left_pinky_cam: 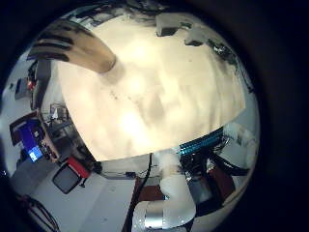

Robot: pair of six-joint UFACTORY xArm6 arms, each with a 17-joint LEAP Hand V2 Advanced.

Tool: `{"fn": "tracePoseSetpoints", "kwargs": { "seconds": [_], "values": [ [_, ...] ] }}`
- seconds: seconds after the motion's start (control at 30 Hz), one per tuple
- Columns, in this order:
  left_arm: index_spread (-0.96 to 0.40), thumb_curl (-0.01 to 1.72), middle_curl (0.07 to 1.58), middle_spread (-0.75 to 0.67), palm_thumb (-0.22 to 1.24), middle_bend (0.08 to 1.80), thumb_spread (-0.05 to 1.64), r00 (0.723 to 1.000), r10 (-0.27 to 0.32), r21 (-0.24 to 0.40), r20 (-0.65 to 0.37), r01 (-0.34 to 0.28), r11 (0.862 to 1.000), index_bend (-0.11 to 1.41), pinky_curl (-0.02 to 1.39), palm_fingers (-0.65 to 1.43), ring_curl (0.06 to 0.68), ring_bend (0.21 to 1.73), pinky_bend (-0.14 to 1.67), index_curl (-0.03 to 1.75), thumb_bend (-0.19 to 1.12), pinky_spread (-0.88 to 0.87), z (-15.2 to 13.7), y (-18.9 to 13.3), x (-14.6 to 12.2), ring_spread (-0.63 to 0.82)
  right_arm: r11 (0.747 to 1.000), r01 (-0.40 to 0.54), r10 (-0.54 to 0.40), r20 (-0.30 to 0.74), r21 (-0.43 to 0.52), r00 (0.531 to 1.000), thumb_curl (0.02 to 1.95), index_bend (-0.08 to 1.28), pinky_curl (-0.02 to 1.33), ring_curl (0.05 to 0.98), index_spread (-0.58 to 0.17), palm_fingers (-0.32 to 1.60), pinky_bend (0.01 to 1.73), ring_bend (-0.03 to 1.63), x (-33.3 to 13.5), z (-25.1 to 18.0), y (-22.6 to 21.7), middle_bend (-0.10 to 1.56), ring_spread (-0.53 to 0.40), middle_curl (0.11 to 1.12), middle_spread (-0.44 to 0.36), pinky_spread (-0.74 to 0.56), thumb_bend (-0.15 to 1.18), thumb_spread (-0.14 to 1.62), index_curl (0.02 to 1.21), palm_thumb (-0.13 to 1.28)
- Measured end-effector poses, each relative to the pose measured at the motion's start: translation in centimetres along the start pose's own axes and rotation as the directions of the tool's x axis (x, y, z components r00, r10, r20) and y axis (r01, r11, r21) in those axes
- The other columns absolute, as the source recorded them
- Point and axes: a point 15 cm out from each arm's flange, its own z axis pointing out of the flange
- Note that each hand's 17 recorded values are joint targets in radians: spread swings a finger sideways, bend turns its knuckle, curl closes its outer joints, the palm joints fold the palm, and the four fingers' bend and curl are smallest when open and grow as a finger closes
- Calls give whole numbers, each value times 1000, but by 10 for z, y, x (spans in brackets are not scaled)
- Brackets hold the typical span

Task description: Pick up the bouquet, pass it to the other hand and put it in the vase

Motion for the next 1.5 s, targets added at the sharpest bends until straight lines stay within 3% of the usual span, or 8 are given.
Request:
{"fn": "tracePoseSetpoints", "kwargs": {
  "seconds": [0.37, 0.97, 1.17, 1.2, 1.23, 1.27, 1.37, 1.5],
  "values": [
    [28, 299, 378, 75, 291, 232, 938, 1000, -4, 10, 2, 4, 1000, 180, 261, 417, 96, 569, 223, 373, -29, 350, -4, -1, -2, 217, 999, 15, -15, -15, -34, 1000, 447, 172, 275, 219, -154, 237, 315, 503, -5, 5, -10, 335, 79, 364, 77, 231, -23, 972, 285, 811],
    [27, 294, 383, 66, 298, 248, 936, 1000, -3, 1, 0, 3, 1000, 178, 258, 425, 98, 579, 235, 369, -29, 331, -1, -1, -2, 203, 991, 29, -38, -63, -134, 997, 466, 163, 272, 226, -176, 347, 296, 572, -3, 11, -7, 382, -31, 372, 25, 120, -25, 945, 286, 843],
    [27, 293, 382, 60, 298, 249, 936, 1000, -7, 3, -1, 7, 1000, 178, 258, 425, 95, 582, 236, 370, -29, 331, -3, -2, -2, 204, 991, 25, -37, -89, -134, 995, 470, 174, 242, 248, -195, 521, 225, 699, 1, 9, -7, 526, -119, 419, -57, 91, -21, 943, 278, 856],
    [27, 293, 382, 60, 298, 249, 936, 1000, -8, 3, -1, 8, 1000, 178, 258, 425, 94, 583, 236, 370, -29, 331, -2, -1, -2, 204, 990, 26, -40, -101, -135, 994, 480, 208, 233, 266, -242, 988, 362, 832, 3, 9, -7, 610, -216, 447, -123, -121, -14, 924, 289, 888],
    [27, 293, 382, 59, 298, 249, 936, 1000, -7, 2, -2, 7, 1000, 177, 257, 426, 94, 585, 237, 370, -29, 330, -2, -1, -3, 198, 991, 28, -43, -112, -134, 993, 484, 210, 267, 315, -280, 1064, 450, 882, 4, 9, -7, 647, -265, 484, -170, -271, -20, 904, 323, 900],
    [27, 293, 384, 60, 298, 252, 936, 1000, -8, 2, -2, 8, 1000, 176, 257, 427, 94, 585, 237, 369, -29, 330, -2, -1, -3, 196, 991, 27, -42, -114, -131, 993, 485, 213, 280, 332, -288, 1109, 475, 905, 5, 7, -7, 658, -272, 494, -181, -305, -21, 900, 334, 903],
    [27, 293, 385, 60, 298, 257, 936, 1000, -7, -2, -2, 7, 1000, 175, 256, 428, 95, 589, 237, 369, -29, 329, 0, -1, -3, 191, 993, 38, -51, -116, -109, 992, 492, 469, 372, 405, -345, 1399, 691, 1003, 0, -2, -7, 812, -300, 580, -224, -469, -23, 876, 458, 910],
    [28, 293, 385, 59, 298, 262, 936, 1000, -11, -1, -4, 11, 1000, 179, 254, 428, 95, 592, 238, 369, -29, 313, 0, 0, -4, 186, 998, 57, -61, -103, -38, 993, 497, 836, 542, 509, -350, 1304, 1082, 1190, -8, -34, -7, 1017, -277, 705, -237, -421, -22, 898, 652, 932]
  ]
}}
